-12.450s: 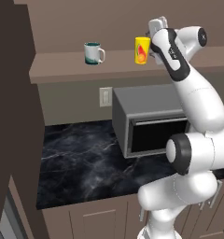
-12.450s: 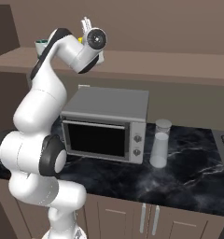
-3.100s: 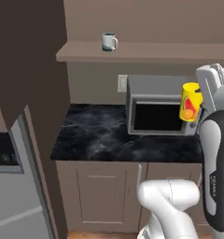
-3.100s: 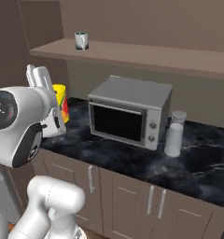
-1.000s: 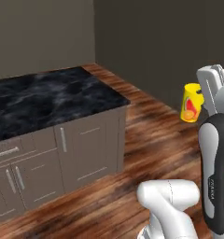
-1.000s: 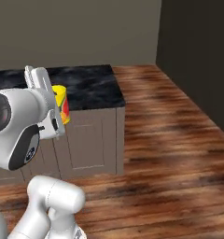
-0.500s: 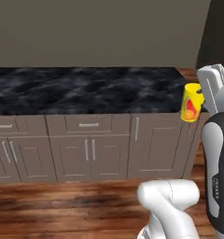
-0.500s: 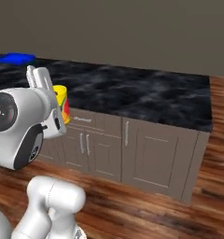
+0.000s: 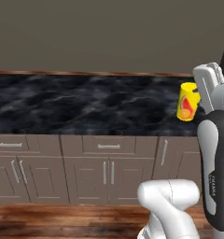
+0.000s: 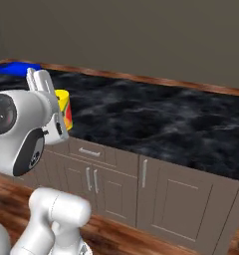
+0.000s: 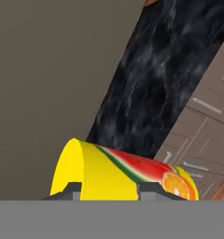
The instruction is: There is a tray on the dining counter. Grab the cup, mug, and pitcher and place them on the tray. The pitcher may be placed next to the tray if it cannot fit the tray.
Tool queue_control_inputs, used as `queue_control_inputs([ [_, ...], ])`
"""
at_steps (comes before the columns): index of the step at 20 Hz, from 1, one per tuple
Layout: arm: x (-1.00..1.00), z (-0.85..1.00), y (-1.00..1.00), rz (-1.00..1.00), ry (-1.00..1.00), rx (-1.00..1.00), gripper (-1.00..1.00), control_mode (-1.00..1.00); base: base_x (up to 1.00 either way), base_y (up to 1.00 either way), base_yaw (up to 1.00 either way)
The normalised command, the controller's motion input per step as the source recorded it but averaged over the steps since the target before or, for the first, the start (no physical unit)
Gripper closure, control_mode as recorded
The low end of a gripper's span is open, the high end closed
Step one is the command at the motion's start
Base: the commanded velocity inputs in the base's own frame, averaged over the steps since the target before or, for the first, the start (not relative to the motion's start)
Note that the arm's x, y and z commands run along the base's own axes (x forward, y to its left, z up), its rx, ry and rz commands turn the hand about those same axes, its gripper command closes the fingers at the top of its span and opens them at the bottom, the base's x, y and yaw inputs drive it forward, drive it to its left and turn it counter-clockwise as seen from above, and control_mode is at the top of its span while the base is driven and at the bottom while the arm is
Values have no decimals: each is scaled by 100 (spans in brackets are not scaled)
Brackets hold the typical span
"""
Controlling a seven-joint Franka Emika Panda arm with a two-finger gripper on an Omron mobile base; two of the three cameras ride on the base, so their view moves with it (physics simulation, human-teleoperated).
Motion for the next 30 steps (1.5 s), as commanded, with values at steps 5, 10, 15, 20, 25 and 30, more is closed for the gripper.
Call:
queue_control_inputs([
  [5, 0, 0, 0, 0, 0, 0, 100, 100, 87, -42, -5],
  [10, 0, 0, 0, 0, 0, 0, 100, 100, 34, -97, -12],
  [15, 0, 0, 0, 0, 0, 0, 100, 100, 2, -100, -18],
  [20, 0, 0, 0, 0, 0, 0, 100, 100, 0, -100, -21],
  [25, 0, 0, 0, 0, 0, 0, 100, 100, 0, -100, -13],
  [30, 0, 0, 0, 0, 0, 0, 100, 100, 0, -100, -5],
])
